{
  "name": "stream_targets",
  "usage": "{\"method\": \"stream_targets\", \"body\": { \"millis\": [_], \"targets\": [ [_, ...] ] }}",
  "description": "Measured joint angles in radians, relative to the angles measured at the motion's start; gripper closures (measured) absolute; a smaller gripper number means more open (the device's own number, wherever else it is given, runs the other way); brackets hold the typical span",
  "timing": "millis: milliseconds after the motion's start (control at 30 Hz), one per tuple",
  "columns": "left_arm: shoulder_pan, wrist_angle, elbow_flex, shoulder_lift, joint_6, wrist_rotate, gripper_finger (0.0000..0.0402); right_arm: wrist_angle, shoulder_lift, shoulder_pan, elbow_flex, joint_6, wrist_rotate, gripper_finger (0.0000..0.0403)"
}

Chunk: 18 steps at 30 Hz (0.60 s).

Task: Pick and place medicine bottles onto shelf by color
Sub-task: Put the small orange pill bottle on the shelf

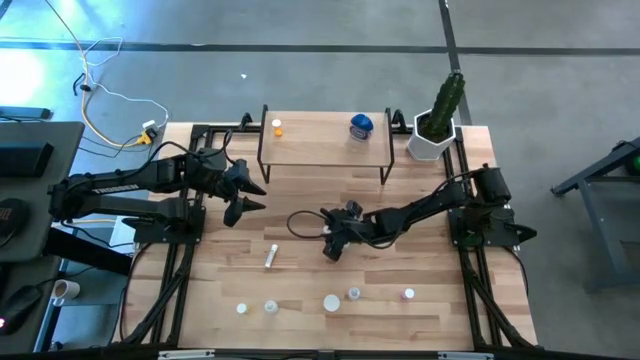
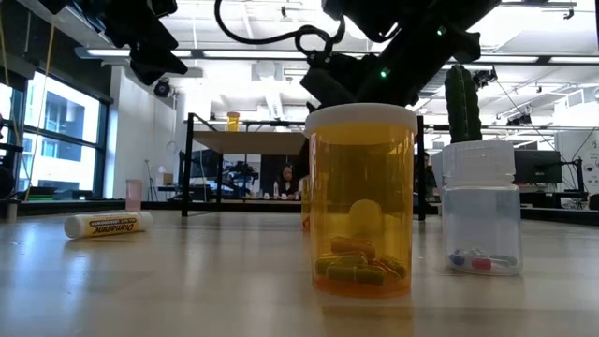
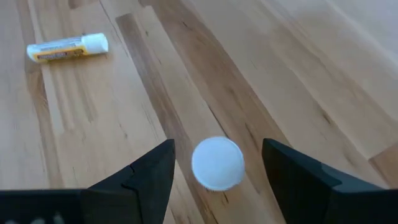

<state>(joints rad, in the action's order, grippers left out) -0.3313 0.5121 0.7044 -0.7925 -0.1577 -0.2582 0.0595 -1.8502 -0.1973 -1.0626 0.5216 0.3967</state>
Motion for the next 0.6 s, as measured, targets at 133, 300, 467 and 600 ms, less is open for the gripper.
{"method": "stream_targets", "body": {
  "millis": [133, 300, 467, 600],
  "targets": [
    [0.0, 0.0, 0.0, 0.0, 0.002, 0.0, 0.0197, 0.002, 0.0, 0.006, 0.0, 0.002, 0.004, 0.02],
    [0.0, 0.0, 0.0, 0.0, 0.003, 0.0, 0.0197, 0.002, 0.0, 0.008, 0.0, -0.003, -0.023, 0.0243],
    [0.0, 0.002, 0.0, 0.0, 0.003, 0.0, 0.0197, 0.003, 0.0, 0.008, 0.0, -0.002, -0.038, 0.027],
    [0.0, 0.012, 0.0, 0.0, 0.003, 0.0, 0.0197, 0.003, 0.0, 0.008, 0.0, 0.003, -0.039, 0.0282]
  ]
}}
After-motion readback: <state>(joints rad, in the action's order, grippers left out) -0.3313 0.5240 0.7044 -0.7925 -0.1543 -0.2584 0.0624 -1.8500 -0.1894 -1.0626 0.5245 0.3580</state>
